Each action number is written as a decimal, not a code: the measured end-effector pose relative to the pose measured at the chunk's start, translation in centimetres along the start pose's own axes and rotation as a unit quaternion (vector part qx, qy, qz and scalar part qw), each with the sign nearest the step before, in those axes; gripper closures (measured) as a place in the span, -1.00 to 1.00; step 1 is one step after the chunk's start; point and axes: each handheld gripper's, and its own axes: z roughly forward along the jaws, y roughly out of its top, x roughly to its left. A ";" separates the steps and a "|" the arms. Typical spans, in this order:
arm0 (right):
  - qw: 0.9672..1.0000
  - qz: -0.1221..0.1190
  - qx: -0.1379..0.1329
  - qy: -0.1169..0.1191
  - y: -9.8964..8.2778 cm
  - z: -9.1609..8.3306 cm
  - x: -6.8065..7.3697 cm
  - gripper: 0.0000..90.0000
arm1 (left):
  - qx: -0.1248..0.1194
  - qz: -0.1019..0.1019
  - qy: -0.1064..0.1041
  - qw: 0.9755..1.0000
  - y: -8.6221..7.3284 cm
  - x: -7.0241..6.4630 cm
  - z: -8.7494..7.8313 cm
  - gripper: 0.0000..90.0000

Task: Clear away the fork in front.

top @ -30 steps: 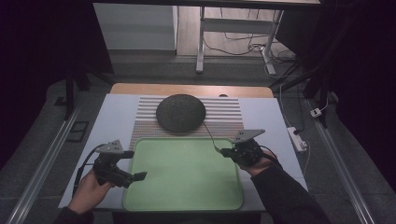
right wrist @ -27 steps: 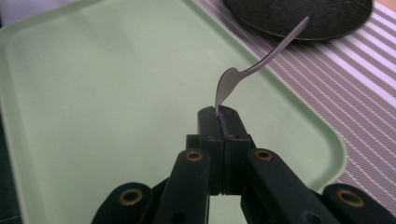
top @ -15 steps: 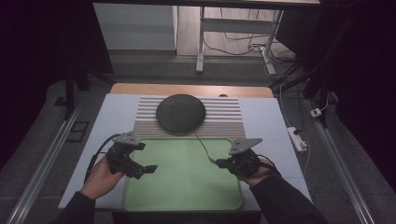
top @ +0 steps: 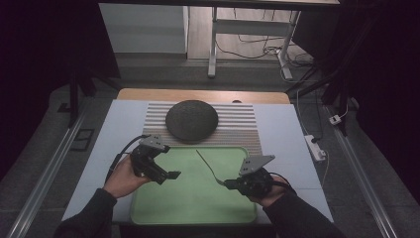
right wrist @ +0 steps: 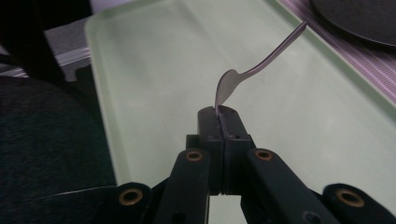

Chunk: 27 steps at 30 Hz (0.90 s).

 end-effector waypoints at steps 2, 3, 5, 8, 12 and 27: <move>1.000 -0.008 0.000 0.008 0.0 0.1 0.2 1.00 | 0.010 0.018 -0.005 1.000 0.4 0.0 0.4 -1.00; 1.000 -0.012 0.001 0.012 0.1 0.1 0.3 1.00 | 0.011 0.022 -0.010 1.000 0.6 0.0 0.6 -1.00; 1.000 -0.017 0.001 0.018 0.1 0.2 0.5 1.00 | 0.012 0.030 -0.017 0.999 0.9 0.0 1.1 -1.00; 0.999 -0.024 -0.001 0.026 0.2 0.3 0.7 1.00 | 0.020 0.046 -0.026 0.998 1.3 -0.2 1.8 -1.00; 0.999 -0.037 -0.003 0.036 0.4 0.3 1.0 1.00 | 0.034 0.066 -0.032 0.997 1.6 -0.4 2.6 -1.00; 0.993 -0.058 -0.015 0.104 1.0 0.6 2.1 1.00 | 0.077 0.139 -0.058 0.986 0.8 -1.7 5.2 -0.81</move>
